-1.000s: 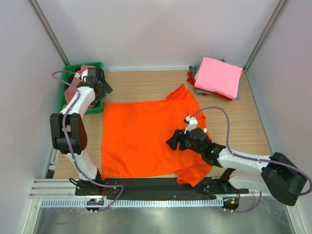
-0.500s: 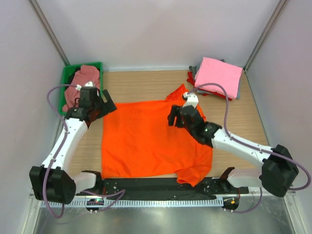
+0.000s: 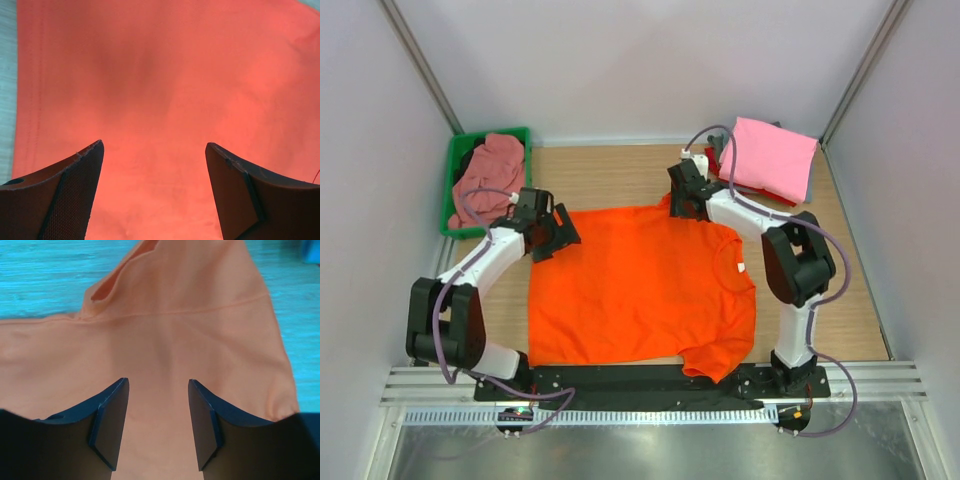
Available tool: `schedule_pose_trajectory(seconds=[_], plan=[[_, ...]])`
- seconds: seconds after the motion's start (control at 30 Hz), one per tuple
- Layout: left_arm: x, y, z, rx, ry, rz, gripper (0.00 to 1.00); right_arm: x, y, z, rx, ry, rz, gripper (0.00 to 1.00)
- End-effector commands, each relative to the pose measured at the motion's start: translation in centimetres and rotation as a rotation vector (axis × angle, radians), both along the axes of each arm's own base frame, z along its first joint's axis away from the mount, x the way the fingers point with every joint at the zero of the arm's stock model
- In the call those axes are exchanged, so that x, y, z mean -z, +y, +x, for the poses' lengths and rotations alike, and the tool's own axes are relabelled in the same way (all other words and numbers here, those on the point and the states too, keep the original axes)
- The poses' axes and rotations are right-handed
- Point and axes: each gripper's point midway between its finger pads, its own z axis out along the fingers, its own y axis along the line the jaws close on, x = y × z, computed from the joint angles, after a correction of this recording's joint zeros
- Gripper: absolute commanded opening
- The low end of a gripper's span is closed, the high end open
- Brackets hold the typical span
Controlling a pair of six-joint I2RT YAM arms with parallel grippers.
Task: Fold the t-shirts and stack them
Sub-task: Flatten the tshirt out, then fold the tshirt
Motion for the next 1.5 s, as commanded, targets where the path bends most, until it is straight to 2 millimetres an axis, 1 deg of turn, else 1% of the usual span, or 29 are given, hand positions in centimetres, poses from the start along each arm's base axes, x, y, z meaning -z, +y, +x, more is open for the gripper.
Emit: schedule_pose_trajectory(seconds=[0.0,0.03,0.1,0.17,0.2,0.23,0.27,0.43,0.47,0.53,0.57,0.67,0.7,0.77,0.9,1.03,1.07,1.1,1.13,1.17,1.2,1.23,1.27,1.3,1.33,1.37,1.4,1.43,1.47], plan=[[-1.1,-1.0,2.9,-0.002,-0.075,-0.037,0.83,-1.2,1.4,2.4,-0.045,-0.021,0.013,0.56],[-0.7,-1.0,3.0,-0.003,-0.065,-0.032,0.82,0.5,1.6,2.8,-0.049,0.008,0.000,0.56],[-0.1,-1.1,3.6,-0.005,-0.054,-0.029,0.82,0.4,2.4,4.4,-0.067,-0.006,0.001,0.56],[0.1,-1.1,4.4,-0.012,-0.064,-0.029,0.82,2.7,2.6,5.3,-0.076,0.026,-0.033,0.57],[0.4,-1.2,4.7,-0.014,-0.056,-0.027,0.82,2.0,2.9,6.4,-0.078,0.004,-0.029,0.57],[0.8,-1.2,5.4,-0.016,-0.052,-0.024,0.82,2.5,2.9,7.0,-0.074,0.006,-0.034,0.57],[1.2,-1.2,5.7,-0.018,-0.045,-0.020,0.82,4.5,2.5,7.3,-0.071,0.041,-0.056,0.57],[2.5,-1.8,9.2,-0.019,-0.028,-0.013,0.82,6.8,1.8,9.8,-0.037,0.063,-0.023,0.57],[4.1,-1.9,9.6,-0.017,0.008,-0.005,0.81,7.2,1.1,10.2,-0.022,0.073,-0.016,0.56],[4.0,-2.2,11.4,-0.009,0.019,0.005,0.81,8.1,1.1,11.2,-0.023,0.083,0.005,0.57],[5.5,-2.2,11.7,-0.009,0.053,0.012,0.80,8.4,0.8,11.5,-0.020,0.091,0.008,0.57],[4.7,-2.8,13.5,-0.011,0.032,-0.007,0.79,8.6,1.3,13.0,-0.043,0.085,0.001,0.57],[4.4,-3.0,13.9,-0.009,0.024,-0.012,0.79,7.2,1.5,14.3,-0.043,0.048,0.007,0.58],[2.8,-3.3,15.0,0.002,-0.014,-0.017,0.79,8.7,1.4,14.7,-0.044,0.069,0.000,0.59],[-1.3,-3.8,15.4,0.041,-0.062,-0.014,0.80,7.6,2.0,16.1,-0.055,0.031,0.044,0.62],[-6.9,-3.9,13.9,0.079,-0.127,0.019,0.83,3.6,3.0,16.3,-0.088,-0.018,0.101,0.68],[-7.9,-4.0,13.4,0.100,-0.140,0.027,0.84,0.9,3.2,16.3,-0.095,-0.056,0.125,0.71],[-8.9,-3.5,13.0,0.090,-0.156,0.062,0.85,-0.1,3.4,15.8,-0.108,-0.058,0.146,0.73],[-10.9,-3.4,11.6,0.095,-0.175,0.075,0.86,-1.2,3.6,15.5,-0.118,-0.068,0.163,0.74],[-11.5,-3.2,10.8,0.095,-0.177,0.086,0.86,-4.6,3.9,15.2,-0.133,-0.112,0.188,0.76],[-11.0,-2.9,9.2,0.096,-0.152,0.099,0.87,-5.2,4.1,14.4,-0.149,-0.102,0.206,0.78],[-12.8,-2.6,7.8,0.089,-0.187,0.089,0.87,-6.4,4.1,13.9,-0.159,-0.110,0.215,0.78],[-13.1,-2.4,6.5,0.087,-0.191,0.082,0.82,-9.1,3.9,12.5,-0.169,-0.125,0.226,0.79],[-11.0,-2.1,4.4,0.094,-0.137,0.079,0.81,-9.9,3.8,11.5,-0.176,-0.117,0.228,0.79],[-10.6,-1.8,3.0,0.097,-0.128,0.082,0.81,-11.1,3.7,10.1,-0.181,-0.112,0.238,0.79],[-12.0,-1.2,1.2,0.087,-0.168,0.077,0.81,-8.9,3.5,7.6,-0.185,-0.037,0.224,0.79],[-9.4,-0.4,-1.3,0.074,-0.089,0.095,0.81,-13.2,3.1,5.3,-0.198,-0.106,0.251,0.79],[-9.4,0.0,-2.7,0.062,-0.085,0.095,0.81,-13.5,2.6,3.6,-0.185,-0.114,0.244,0.79],[-10.2,0.2,-4.3,0.057,-0.115,0.075,0.79,-10.4,2.5,0.6,-0.189,-0.061,0.211,0.81]])
